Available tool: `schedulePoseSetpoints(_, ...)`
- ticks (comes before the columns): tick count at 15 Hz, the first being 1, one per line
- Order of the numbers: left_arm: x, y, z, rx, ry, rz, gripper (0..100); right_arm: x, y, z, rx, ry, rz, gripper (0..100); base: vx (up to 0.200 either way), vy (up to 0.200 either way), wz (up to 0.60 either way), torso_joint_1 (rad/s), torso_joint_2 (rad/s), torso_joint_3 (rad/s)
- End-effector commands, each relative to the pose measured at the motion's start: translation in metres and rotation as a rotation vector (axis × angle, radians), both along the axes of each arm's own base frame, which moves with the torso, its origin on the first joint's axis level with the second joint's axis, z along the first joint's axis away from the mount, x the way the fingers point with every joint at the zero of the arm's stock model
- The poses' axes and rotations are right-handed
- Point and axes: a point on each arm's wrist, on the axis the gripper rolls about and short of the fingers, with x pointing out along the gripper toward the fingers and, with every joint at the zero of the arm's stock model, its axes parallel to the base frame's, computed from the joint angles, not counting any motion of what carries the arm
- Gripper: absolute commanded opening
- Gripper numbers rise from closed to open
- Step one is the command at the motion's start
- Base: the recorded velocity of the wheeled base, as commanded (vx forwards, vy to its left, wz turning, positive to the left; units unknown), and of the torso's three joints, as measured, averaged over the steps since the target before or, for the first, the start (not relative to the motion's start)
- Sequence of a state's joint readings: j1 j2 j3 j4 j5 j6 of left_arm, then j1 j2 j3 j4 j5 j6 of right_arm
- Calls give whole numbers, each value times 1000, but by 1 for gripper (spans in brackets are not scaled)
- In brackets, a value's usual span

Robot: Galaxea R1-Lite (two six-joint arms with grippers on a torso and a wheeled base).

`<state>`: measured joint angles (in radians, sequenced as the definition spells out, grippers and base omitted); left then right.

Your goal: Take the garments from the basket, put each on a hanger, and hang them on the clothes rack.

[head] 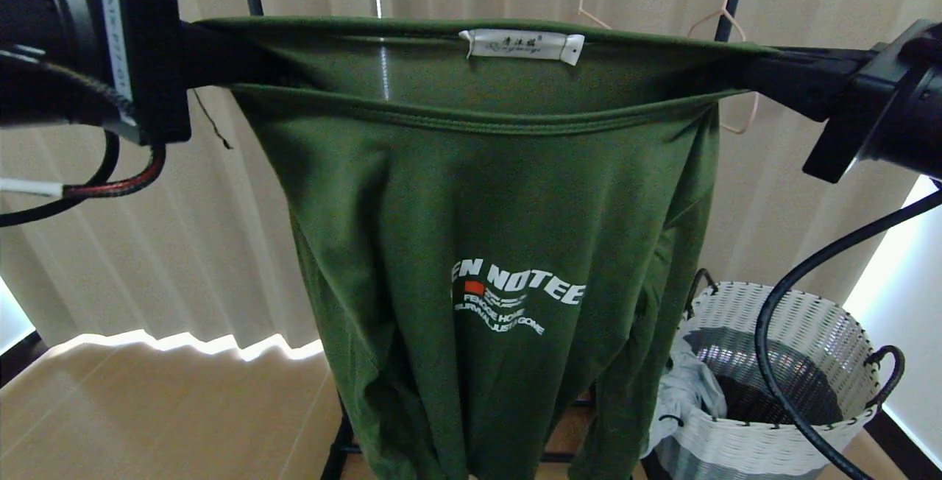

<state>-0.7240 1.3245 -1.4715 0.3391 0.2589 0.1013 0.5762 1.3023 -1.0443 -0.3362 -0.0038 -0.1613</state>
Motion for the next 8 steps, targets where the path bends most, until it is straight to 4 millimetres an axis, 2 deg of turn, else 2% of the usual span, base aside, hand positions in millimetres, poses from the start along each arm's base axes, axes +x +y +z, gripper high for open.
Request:
schedulePoseSetpoints(1,22,-11,-6,4,4,29,0,-19,-12,10,22,-39,6,0,0,0,0,0,0,0)
schedulePoseSetpoints(2,32,-18,-10,2,2,34,0,-30,-17,11,13,-26,12,0,0,0,0,0,0,0)
schedulePoseSetpoints(3,32,-18,-10,2,2,34,0,-30,-17,11,13,-26,12,0,0,0,0,0,0,0)
schedulePoseSetpoints(4,49,-31,-14,-10,-12,40,0,-48,-30,11,-5,4,15,0,0,0,0,0,0,0)
schedulePoseSetpoints(5,58,-34,-14,-18,-21,51,0,-58,-36,13,-6,5,15,0,0,0,0,0,0,0)
schedulePoseSetpoints(8,74,-45,-18,-41,-24,57,0,-75,-43,12,-16,20,43,0,0,0,0,0,0,0)
